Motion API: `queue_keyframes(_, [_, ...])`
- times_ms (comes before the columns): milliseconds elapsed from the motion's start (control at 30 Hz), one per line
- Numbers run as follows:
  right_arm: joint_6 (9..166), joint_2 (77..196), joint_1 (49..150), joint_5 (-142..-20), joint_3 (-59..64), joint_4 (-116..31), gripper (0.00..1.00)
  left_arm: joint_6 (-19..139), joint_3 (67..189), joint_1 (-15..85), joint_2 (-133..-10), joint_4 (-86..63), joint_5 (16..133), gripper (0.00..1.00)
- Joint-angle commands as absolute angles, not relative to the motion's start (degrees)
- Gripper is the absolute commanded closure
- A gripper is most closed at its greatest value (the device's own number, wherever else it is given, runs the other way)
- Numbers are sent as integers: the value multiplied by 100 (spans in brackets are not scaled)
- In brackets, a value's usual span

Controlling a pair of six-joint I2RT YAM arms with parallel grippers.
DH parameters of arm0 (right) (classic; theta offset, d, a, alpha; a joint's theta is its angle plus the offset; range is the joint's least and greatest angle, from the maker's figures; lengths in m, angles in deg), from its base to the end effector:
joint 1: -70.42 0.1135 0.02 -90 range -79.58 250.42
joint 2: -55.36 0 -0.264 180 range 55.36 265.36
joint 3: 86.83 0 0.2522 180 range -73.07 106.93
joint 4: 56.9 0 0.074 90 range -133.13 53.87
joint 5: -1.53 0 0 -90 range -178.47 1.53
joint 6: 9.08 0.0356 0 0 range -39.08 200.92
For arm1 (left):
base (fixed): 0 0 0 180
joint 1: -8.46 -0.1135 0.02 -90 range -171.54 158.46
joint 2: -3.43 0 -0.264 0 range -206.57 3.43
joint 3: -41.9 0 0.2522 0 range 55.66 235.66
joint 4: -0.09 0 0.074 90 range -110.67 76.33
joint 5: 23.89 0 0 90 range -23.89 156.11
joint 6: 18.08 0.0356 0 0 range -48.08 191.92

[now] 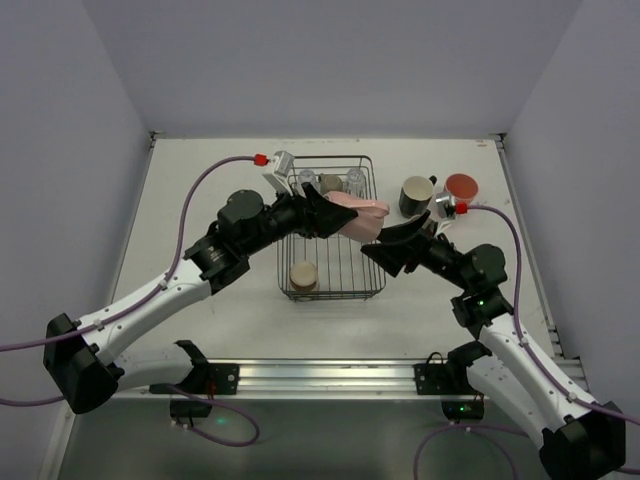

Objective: Unload the cups from the dish rack

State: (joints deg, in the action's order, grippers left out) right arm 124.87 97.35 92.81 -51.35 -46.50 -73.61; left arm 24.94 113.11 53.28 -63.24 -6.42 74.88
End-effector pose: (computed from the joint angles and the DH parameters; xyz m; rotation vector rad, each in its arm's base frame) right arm 0.1534 0.0864 0.3094 -0.3358 1.4693 1.3733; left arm 0.1919 -0.1984 0.3721 0.0982 1.7810 -1.3292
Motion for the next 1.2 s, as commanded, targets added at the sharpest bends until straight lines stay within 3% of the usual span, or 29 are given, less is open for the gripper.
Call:
queue_keyframes(0, [12487, 9754, 9362, -5103, -4372, -8179, 25, 1849, 11262, 5346, -6134, 593, 7928, 100])
queue_keyframes(333, [13128, 10413, 9915, -5287, -4336, -9876, 41, 1092, 10655, 5355, -6073, 1673, 8114, 98])
queue_keyframes(467, [13619, 10528, 10030, -5577, -4556, -10631, 69, 1223, 10576, 5355, -5959, 1648, 8105, 66])
queue_keyframes(500, [13673, 10528, 10030, -5682, -4643, -10824, 82, 1302, 10585, 5355, -5889, 1465, 8079, 48])
queue_keyframes(567, [13691, 10475, 10039, -5744, -4644, -10756, 96, 1574, 10585, 5355, -5801, 1218, 8044, 26])
queue_keyframes(600, [13639, 10388, 10030, -5779, -4627, -10434, 100, 1697, 10585, 5355, -5748, 904, 7939, 20])
queue_keyframes(667, [13438, 10291, 10030, -5815, -4504, -10020, 100, 2065, 10585, 5355, -5599, 568, 7815, 9])
queue_keyframes(767, [13200, 10080, 10030, -5929, -4381, -9307, 100, 2461, 10567, 5355, -5353, 32, 7508, 2])
queue_keyframes(1033, [11998, 9869, 10030, -6227, -3127, -5971, 100, 3630, 10751, 5355, -4747, -1260, 6646, 0])
queue_keyframes(1167, [11119, 10044, 10012, -7883, -2237, -3187, 100, 4306, 11041, 5355, -4605, -2235, 6260, 0])
